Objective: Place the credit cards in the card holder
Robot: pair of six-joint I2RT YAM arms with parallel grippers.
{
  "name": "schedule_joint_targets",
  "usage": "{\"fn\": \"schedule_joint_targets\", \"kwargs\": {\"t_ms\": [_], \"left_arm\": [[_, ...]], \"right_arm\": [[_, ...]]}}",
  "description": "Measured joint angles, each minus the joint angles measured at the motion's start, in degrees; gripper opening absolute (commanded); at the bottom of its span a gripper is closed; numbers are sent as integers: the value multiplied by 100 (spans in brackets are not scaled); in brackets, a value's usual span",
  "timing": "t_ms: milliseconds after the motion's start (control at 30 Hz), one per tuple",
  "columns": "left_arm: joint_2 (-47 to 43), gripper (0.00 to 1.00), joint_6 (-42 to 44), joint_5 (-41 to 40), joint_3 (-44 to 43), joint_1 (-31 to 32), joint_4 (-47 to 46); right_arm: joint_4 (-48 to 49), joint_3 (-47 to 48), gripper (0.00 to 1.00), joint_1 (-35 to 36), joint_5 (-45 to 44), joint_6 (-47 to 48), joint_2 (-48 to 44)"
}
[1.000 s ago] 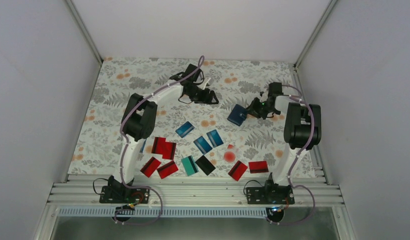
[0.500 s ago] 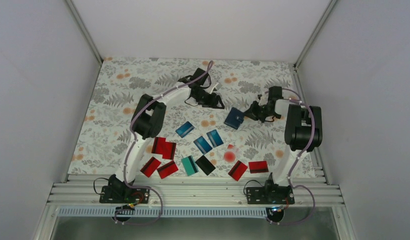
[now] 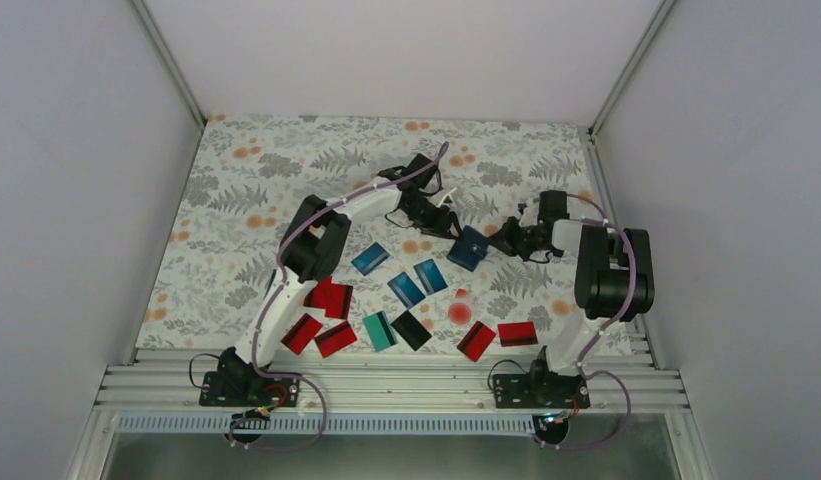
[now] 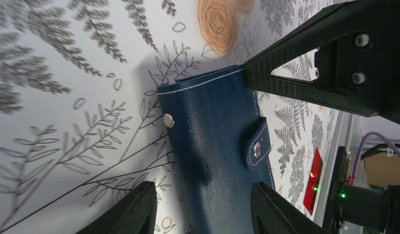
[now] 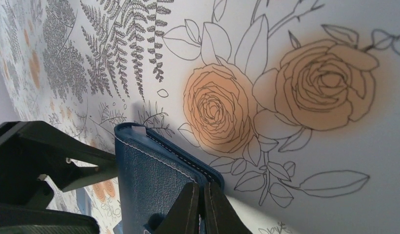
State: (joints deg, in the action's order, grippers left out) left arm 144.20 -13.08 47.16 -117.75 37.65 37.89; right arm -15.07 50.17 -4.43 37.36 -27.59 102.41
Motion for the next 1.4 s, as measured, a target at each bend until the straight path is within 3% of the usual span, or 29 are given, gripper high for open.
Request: {"fn": "schedule_joint_targets", "kwargs": {"t_ms": [133, 467, 667, 733, 933, 1067, 1267, 1400], "left_arm": [[105, 41, -50, 125, -46, 90, -4], [319, 6, -280, 286, -125, 87, -188], [317, 2, -455, 494, 44, 94, -476], [317, 2, -501, 505, 48, 105, -507], [195, 2, -577, 402, 72, 149, -527], [-42, 2, -610, 295, 85, 129, -525], [-570, 2, -769, 289, 48, -39, -494], [-949, 2, -907, 302, -192, -269, -426]], "right_arm": [[372, -273, 4, 0, 4, -138, -107], [861, -649, 4, -13, 13, -337, -284], [870, -748, 5, -13, -55, -339, -420], [817, -745, 14, -15, -98, -315, -459], [170, -570, 59, -13, -315, -24, -796], [-114, -304, 82, -15, -289, 162, -1344], [-330, -66, 94, -66, 31, 398, -1965], [-476, 9, 95, -179, 448, 525, -2090]]}}
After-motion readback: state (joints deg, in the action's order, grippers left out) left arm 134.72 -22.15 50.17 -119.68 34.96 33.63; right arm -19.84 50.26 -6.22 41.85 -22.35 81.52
